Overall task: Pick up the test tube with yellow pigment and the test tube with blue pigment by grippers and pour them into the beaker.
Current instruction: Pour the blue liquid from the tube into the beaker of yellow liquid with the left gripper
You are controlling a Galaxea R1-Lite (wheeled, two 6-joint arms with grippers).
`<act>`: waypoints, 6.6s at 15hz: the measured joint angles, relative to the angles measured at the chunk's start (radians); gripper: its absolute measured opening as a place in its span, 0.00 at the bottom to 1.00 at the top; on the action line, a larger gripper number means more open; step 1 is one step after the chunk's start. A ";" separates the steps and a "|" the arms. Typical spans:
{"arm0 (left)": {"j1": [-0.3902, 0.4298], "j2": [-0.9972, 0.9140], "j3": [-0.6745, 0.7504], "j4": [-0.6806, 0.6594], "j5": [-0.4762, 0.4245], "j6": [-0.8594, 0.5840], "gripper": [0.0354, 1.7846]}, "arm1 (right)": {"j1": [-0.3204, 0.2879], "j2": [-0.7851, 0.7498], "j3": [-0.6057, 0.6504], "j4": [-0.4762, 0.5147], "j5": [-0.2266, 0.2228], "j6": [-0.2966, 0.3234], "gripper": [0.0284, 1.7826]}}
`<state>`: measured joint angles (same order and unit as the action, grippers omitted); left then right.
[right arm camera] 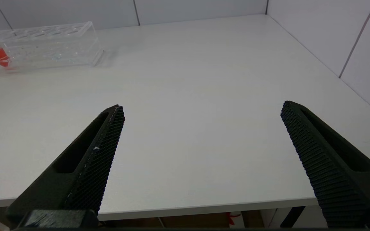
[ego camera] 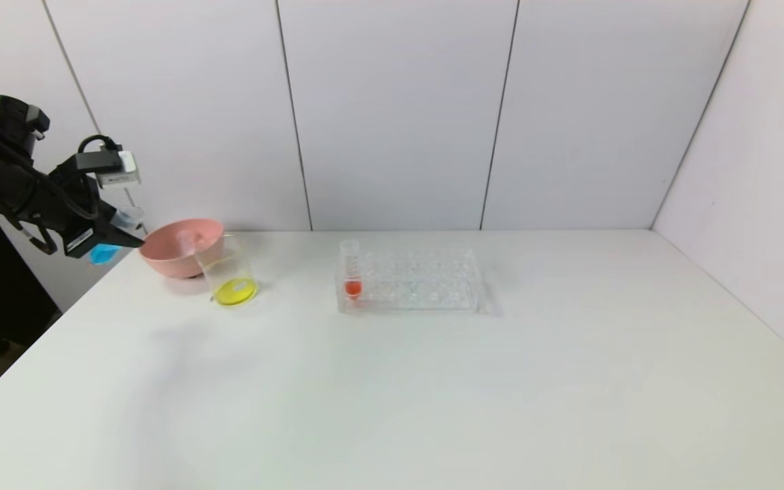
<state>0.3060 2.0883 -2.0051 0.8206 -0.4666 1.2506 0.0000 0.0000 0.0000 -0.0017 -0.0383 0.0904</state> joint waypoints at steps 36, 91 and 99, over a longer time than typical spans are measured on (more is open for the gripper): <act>-0.167 0.047 0.000 -0.125 0.365 0.172 0.26 | 0.000 0.000 0.000 0.000 0.000 0.001 1.00; -0.265 0.060 -0.001 -0.074 0.496 0.120 0.26 | 0.000 0.000 0.000 0.000 0.000 0.001 1.00; -0.264 0.059 -0.001 -0.033 0.503 0.113 0.26 | 0.000 0.000 0.000 0.000 0.000 0.001 1.00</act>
<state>0.0417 2.1474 -2.0066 0.7879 0.0360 1.3634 0.0000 0.0000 0.0000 -0.0017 -0.0383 0.0917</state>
